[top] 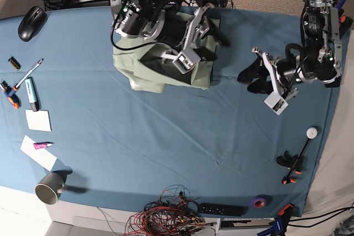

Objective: Fold the T-shirt properly
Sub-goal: 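Lay the folded end down and open both grippers, then grasp the shirt edge with the left gripper and pull it flat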

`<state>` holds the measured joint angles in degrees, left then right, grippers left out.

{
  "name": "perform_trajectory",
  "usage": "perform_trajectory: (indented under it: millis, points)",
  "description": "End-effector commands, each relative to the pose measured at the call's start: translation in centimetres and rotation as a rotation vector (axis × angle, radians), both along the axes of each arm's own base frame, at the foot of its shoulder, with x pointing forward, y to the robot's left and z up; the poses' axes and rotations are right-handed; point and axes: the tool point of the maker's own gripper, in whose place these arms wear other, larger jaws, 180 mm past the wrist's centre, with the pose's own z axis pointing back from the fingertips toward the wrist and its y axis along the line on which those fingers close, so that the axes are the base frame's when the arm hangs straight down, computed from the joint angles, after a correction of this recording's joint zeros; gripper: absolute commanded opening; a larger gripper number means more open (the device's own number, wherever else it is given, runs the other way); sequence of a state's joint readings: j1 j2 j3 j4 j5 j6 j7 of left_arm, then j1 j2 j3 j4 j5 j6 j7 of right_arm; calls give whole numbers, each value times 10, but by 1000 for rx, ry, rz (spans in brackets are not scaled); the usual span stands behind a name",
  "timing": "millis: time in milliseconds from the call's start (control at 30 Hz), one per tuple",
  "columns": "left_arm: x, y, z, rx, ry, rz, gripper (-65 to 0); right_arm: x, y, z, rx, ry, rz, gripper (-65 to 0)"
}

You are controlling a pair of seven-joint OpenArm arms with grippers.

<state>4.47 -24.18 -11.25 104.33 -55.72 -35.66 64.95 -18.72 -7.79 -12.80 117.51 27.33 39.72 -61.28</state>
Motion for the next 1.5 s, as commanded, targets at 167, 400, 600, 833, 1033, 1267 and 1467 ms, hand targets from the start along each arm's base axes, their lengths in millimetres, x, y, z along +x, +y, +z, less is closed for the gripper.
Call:
perform_trajectory:
  millis: [167,400,600,833,1033,1267,1467]
  points:
    - [-40,-26,27,-103,-45,-140,-390,37,-49,21,-13,-109,-179,-347]
    - [-64,-34,39,-2,-117,-112,-383,61,-135,14,-99,-114,-438,-347]
    - [-67,-21,24,65,-63,76,-313,64,-203,4,-258,-114,-590,-345]
    - [-88,-42,24,-43,-1,93,-313,66,-229,4,-327,-144,-620,-304]
    - [-115,-92,33,-142,23,-6,-314,81,-238,-1,-315,-132,-665,-304]
    - [-122,-136,25,-106,-9,-33,-315,95,-238,4,-291,-148,-673,-304]
    - [-118,-127,5,13,-9,14,-315,95,-238,4,-288,-147,-672,-304]
